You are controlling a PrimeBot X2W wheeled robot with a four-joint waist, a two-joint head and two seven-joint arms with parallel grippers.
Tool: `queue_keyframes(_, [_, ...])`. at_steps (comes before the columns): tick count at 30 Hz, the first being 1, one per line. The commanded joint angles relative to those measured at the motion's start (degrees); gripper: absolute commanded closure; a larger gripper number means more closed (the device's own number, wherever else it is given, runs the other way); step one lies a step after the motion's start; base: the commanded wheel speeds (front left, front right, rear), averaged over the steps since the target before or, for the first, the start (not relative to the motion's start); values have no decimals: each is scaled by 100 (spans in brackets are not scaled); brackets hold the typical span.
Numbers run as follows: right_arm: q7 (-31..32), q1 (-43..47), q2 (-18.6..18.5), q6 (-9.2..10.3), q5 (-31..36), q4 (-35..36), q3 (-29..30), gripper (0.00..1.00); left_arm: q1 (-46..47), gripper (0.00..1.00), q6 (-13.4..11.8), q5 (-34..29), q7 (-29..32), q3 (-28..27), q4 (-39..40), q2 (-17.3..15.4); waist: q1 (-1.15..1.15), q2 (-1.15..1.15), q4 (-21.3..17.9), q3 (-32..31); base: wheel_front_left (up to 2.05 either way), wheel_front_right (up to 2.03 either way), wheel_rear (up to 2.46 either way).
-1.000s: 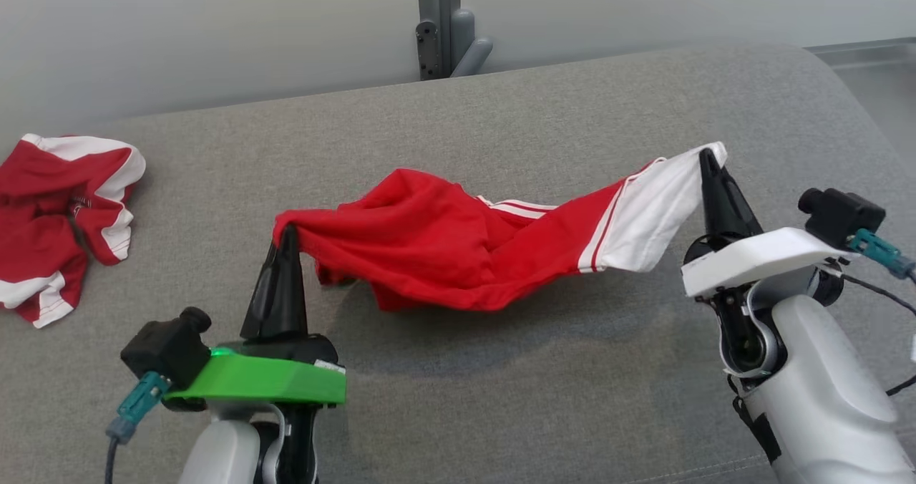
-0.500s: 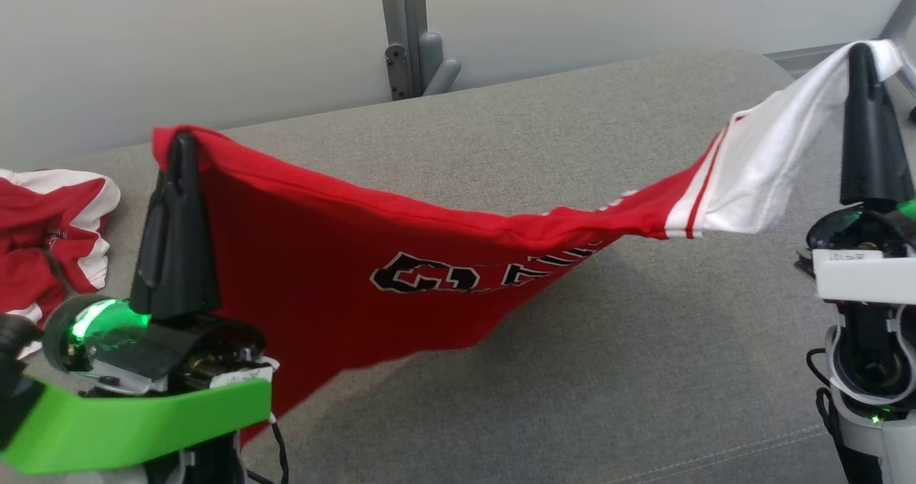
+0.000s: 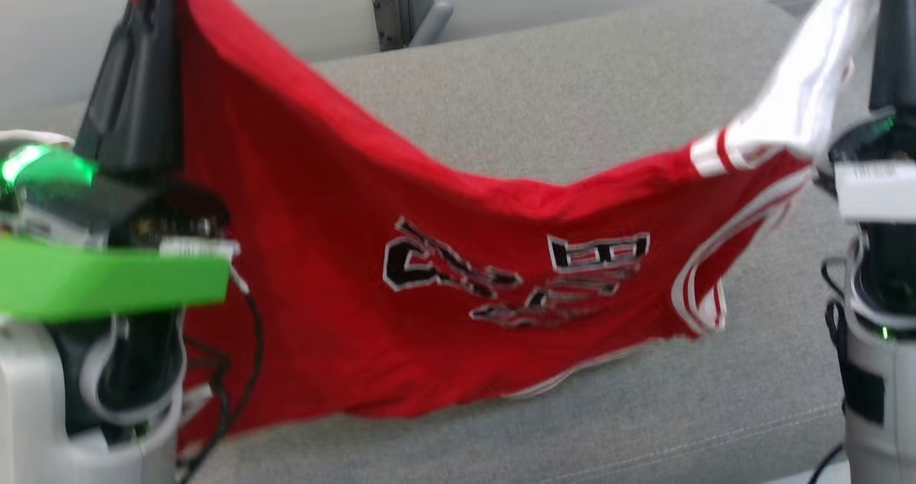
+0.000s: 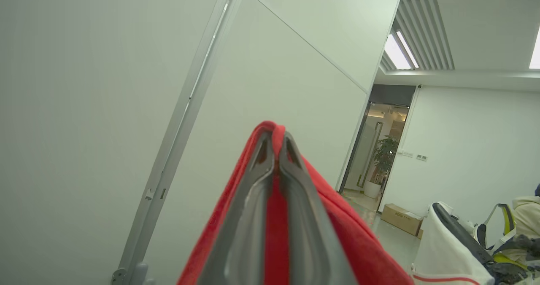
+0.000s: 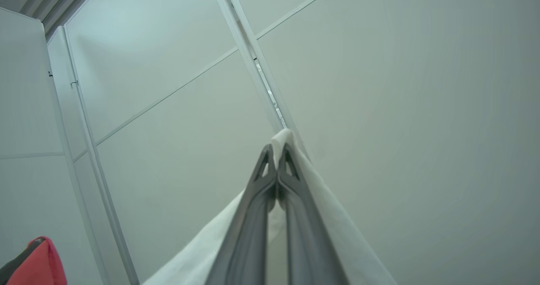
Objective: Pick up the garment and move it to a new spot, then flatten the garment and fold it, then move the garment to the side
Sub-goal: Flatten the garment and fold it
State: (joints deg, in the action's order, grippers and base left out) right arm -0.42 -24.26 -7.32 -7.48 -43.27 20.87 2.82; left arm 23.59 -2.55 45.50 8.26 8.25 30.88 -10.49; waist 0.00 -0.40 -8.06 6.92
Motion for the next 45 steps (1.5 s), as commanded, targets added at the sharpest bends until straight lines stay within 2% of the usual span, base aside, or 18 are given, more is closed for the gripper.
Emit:
queue_keyframes(1, [58, -450, -8, -2, 122, -237, -80, 100, 443, 100, 35, -60, 88, -8, -295, -99, 0, 40, 32, 486, 0, 0, 0])
queue_keyframes(4, [12, -1517, 49, -2, 372, -921, -182, 100, 1421, 100, 124, -214, 287, 15, -1099, -268, 0, 40, 58, 904, 0, 0, 0])
queue_keyframes(5, [-125, -2384, 103, -2, 613, -1484, -208, 100, 2232, 100, 154, -350, 394, 6, -1703, -377, 0, 40, 73, 1209, 0, 0, 0])
queue_keyframes(6, [-125, -2384, 103, -2, 613, -1484, -208, 100, 2232, 100, 154, -350, 394, 6, -1703, -377, 0, 40, 73, 1209, 0, 0, 0])
queue_keyframes(9, [-516, -3798, 211, -2, 1123, -2485, -149, 100, 3548, 100, 246, -678, 473, 48, -2765, -573, 0, 40, 68, 1624, 0, 0, 0])
queue_keyframes(15, [-1385, -6046, 398, -2, 2057, -4464, 121, 100, 5797, 100, 345, -1594, -413, 54, -4810, -900, 0, 40, -52, 2001, 0, 0, 0])
queue_keyframes(17, [-1459, -6488, 429, -2, 2172, -4811, 188, 100, 6293, 100, 464, -1856, -863, 136, -5311, -994, 0, 40, -106, 2125, 0, 0, 0])
queue_keyframes(19, [-1474, -6764, 445, -2, 1948, -4963, 48, 100, 6652, 100, 547, -2005, -1233, 177, -5757, -1049, 0, 40, -162, 2296, 0, 0, 0])
queue_keyframes(25, [-1481, -6566, 436, -1, 1339, -4766, -561, 100, 7138, 100, 715, -2234, -2019, 217, -6833, -1257, 0, 40, -294, 3011, 0, 0, 0])
queue_keyframes(32, [-1483, -5903, 438, -1, 1015, -4411, -963, 100, 6979, 100, 772, -2127, -2308, -37, -7606, -1467, 0, 40, -370, 3490, 0, 0, 0])
queue_keyframes(36, [-1484, -5589, 438, -2, 912, -4206, -1162, 100, 7059, 100, 879, -2128, -2351, -25, -7666, -1451, 0, 40, -383, 3525, 0, 0, 0])
queue_keyframes(39, [-1484, -5378, 440, -2, 804, -4049, -1274, 100, 7180, 100, 954, -2081, -2350, -77, -7422, -1386, 0, 40, -383, 3499, 0, 0, 0])
queue_keyframes(45, [-1484, -4917, 440, -2, 698, -3820, -1431, 100, 6895, 100, 997, -1756, -2347, -167, -7388, -1262, 0, 40, -237, 3355, 0, 0, 0])
